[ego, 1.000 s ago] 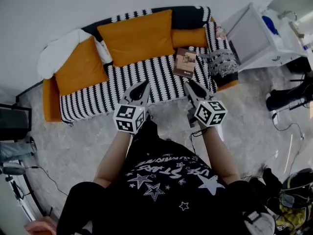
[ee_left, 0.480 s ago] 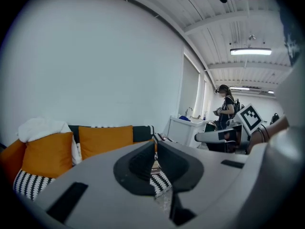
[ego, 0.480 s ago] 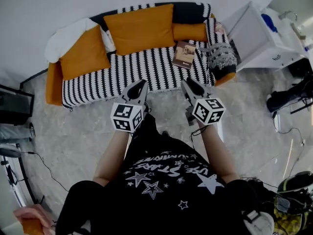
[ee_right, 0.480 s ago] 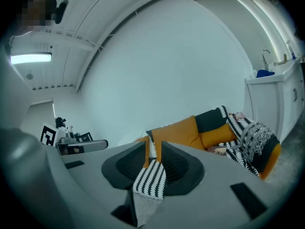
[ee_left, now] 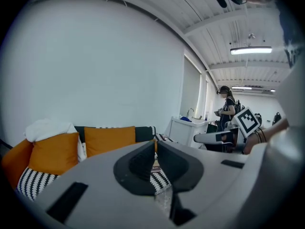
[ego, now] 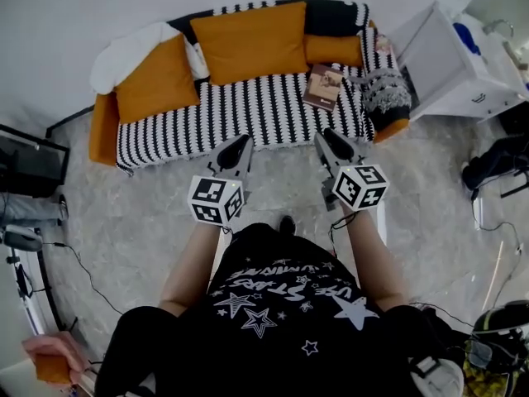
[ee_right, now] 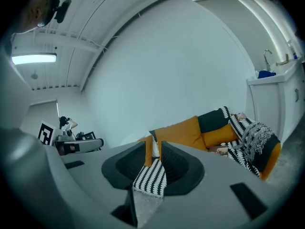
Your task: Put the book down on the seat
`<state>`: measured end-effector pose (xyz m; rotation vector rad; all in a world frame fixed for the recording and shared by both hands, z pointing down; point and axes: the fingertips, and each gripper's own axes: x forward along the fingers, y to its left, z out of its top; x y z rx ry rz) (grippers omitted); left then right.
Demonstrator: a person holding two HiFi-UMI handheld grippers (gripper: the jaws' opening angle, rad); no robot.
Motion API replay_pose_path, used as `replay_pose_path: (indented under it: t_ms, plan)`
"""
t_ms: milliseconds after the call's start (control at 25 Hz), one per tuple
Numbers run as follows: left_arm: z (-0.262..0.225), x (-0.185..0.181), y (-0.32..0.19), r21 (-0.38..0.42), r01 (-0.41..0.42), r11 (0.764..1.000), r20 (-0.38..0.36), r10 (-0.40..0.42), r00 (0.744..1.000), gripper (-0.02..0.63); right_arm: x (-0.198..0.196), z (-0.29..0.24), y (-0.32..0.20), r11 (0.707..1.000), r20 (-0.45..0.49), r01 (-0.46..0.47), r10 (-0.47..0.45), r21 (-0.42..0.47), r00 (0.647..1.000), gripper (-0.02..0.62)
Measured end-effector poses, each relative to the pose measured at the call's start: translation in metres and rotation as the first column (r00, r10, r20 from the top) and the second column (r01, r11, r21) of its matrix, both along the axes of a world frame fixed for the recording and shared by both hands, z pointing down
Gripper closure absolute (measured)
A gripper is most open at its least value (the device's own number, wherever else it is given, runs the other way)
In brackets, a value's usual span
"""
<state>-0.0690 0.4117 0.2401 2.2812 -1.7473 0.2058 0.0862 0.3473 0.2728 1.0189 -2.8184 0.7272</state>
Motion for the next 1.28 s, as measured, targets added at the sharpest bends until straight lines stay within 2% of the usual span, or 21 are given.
replay_pose_path:
  t_ms: [320, 600, 920, 1280]
  plan:
    - [-0.004, -0.005, 0.019, 0.005, -0.007, 1.000, -0.020, 0.007, 1.000, 0.584, -0.008, -0.002, 0.020, 1.000, -0.032, -0.005, 0.005, 0.004, 0.999, 0.485]
    - [-0.014, -0.018, 0.051, 0.027, -0.018, 0.999, -0.029, 0.019, 0.999, 0.583, -0.028, -0.014, 0.055, 0.999, -0.065, 0.002, 0.001, 0.041, 0.998, 0.502]
    - [-0.024, -0.033, 0.092, 0.055, -0.019, 0.998, -0.042, 0.021, 0.999, 0.583, -0.042, -0.034, 0.097, 0.994, -0.090, -0.005, 0.015, 0.108, 0.996, 0.520]
    - [-0.037, -0.020, 0.127, 0.090, -0.066, 0.994, -0.043, 0.071, 0.997, 0.583, -0.043, -0.054, 0.145, 0.983, -0.112, 0.001, 0.020, 0.185, 0.993, 0.543]
